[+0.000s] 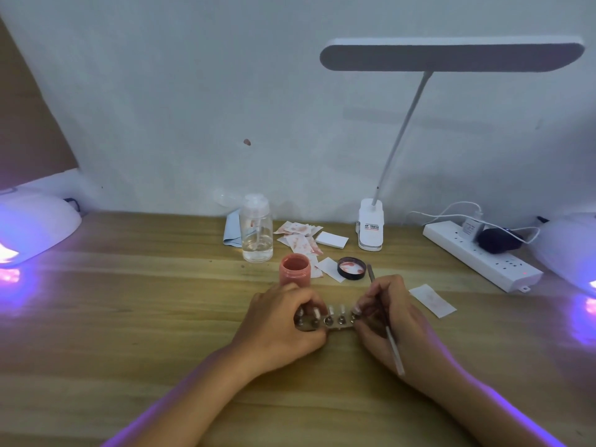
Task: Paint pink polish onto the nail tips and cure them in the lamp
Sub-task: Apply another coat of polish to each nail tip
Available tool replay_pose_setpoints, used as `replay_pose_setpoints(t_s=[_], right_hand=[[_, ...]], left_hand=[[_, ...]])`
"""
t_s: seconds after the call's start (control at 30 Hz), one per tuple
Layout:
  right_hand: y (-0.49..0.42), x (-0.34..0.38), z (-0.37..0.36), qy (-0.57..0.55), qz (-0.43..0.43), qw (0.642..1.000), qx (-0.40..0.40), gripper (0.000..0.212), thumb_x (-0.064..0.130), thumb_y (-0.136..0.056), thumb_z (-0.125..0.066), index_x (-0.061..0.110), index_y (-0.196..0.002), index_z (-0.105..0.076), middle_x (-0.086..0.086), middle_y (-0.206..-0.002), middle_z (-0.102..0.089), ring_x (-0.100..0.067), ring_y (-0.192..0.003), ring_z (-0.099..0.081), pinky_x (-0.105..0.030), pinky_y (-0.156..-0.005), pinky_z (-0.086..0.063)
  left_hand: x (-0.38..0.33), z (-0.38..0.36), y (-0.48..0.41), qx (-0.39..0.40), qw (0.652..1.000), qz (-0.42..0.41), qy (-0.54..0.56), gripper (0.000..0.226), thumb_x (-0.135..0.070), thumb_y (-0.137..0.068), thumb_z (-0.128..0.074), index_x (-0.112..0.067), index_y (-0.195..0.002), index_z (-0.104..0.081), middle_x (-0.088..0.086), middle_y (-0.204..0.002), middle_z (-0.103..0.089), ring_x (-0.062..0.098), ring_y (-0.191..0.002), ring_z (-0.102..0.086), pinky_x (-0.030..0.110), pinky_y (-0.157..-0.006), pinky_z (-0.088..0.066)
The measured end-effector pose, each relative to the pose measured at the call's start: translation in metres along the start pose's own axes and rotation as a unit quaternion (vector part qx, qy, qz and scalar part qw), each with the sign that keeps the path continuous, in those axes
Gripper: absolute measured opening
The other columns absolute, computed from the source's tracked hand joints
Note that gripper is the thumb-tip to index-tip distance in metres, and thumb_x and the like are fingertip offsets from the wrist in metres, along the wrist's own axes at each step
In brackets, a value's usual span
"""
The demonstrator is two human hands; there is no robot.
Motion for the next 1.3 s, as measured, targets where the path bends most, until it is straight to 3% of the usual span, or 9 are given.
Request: replay_pose_setpoints(t_s=[0.27,0.43,0.5,0.67,0.83,0.97,1.1,1.3], right_hand=[[0.002,0.004,0.000,0.029,0.003,1.000,0.002,0.043,-0.003,-0.077,-0.071,0.015,-0.103,-0.042,0.006,-0.086,-0.057,-0.008,-0.079,-0.059,-0.020,-0.071,-0.052],[0.003,0.008,0.005,0.070,0.029,0.997,-0.012,0.037,0.026,-0.081,-0.072,0.025,-0.103,-0.041,0.011,-0.096,-0.059,-0.006,-0.092,-0.061,-0.025,-0.074,-0.053],[0.004,0.009,0.005,0.066,0.021,0.998,-0.012,0.037,0.035,-0.080,-0.069,0.031,-0.104,-0.040,0.012,-0.097,-0.060,-0.006,-0.095,-0.062,-0.028,-0.075,-0.055],[0.006,0.010,0.003,0.079,0.030,0.996,-0.017,0.035,0.045,-0.080,-0.062,0.036,-0.105,-0.038,0.016,-0.099,-0.060,-0.003,-0.093,-0.063,-0.031,-0.071,-0.057],[0.004,0.013,0.000,0.076,0.032,0.996,-0.034,0.036,0.045,-0.081,-0.062,0.039,-0.105,-0.036,0.014,-0.103,-0.061,-0.008,-0.091,-0.064,-0.034,-0.072,-0.056],[0.000,0.017,-0.010,0.081,0.045,0.996,0.009,0.043,0.053,-0.079,-0.058,0.036,-0.107,-0.030,0.017,-0.106,-0.056,-0.003,-0.100,-0.060,-0.023,-0.076,-0.054],[-0.010,0.027,-0.021,0.086,0.066,0.994,0.018,0.046,0.038,-0.082,-0.070,0.028,-0.107,-0.033,0.011,-0.104,-0.056,-0.003,-0.097,-0.059,-0.026,-0.077,-0.052],[-0.019,0.039,-0.045,0.031,0.028,0.999,0.030,0.042,0.024,-0.083,-0.071,0.016,-0.107,-0.037,0.011,-0.096,-0.059,-0.007,-0.085,-0.061,-0.035,-0.074,-0.053]], left_hand=[[0.002,-0.001,0.002,0.010,0.999,-0.023,0.024,0.022,-0.042,-0.070,-0.071,-0.047,-0.086,-0.056,-0.019,-0.090,-0.060,-0.003,-0.088,-0.054,0.027,-0.080,-0.044],[0.006,0.017,-0.001,0.063,0.997,0.021,-0.033,0.025,-0.056,-0.057,-0.057,-0.043,-0.078,-0.053,-0.022,-0.083,-0.058,-0.007,-0.078,-0.052,0.022,-0.069,-0.035],[0.014,0.029,-0.003,0.089,0.994,0.049,-0.050,0.026,-0.051,-0.060,-0.063,-0.039,-0.081,-0.055,-0.021,-0.083,-0.058,-0.006,-0.076,-0.053,0.020,-0.067,-0.036],[0.027,0.045,-0.005,0.147,0.985,0.073,-0.051,0.022,-0.035,-0.071,-0.070,-0.041,-0.086,-0.056,-0.021,-0.090,-0.058,-0.004,-0.081,-0.053,0.020,-0.069,-0.042],[0.021,0.037,-0.006,0.126,0.989,0.035,-0.070,0.026,-0.038,-0.072,-0.068,-0.039,-0.095,-0.055,-0.018,-0.094,-0.054,0.004,-0.088,-0.054,0.026,-0.077,-0.046],[0.021,0.033,-0.007,0.133,0.988,0.023,-0.068,0.026,-0.037,-0.072,-0.068,-0.040,-0.092,-0.053,-0.019,-0.092,-0.052,0.005,-0.087,-0.053,0.027,-0.075,-0.045],[0.030,0.045,-0.009,0.142,0.985,0.039,-0.093,0.023,-0.036,-0.070,-0.069,-0.038,-0.085,-0.052,-0.016,-0.088,-0.055,0.007,-0.084,-0.054,0.028,-0.070,-0.045],[0.033,0.050,-0.008,0.135,0.987,0.048,-0.074,0.030,-0.040,-0.068,-0.069,-0.039,-0.094,-0.054,-0.019,-0.088,-0.056,-0.002,-0.080,-0.054,0.022,-0.065,-0.043]])
Point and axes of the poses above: each hand's wrist, its own y-axis away from the middle knuckle, its own z-axis out of the back of the hand, x = y × z, the point moved 2 cm from there along -y, towards the middle knuckle
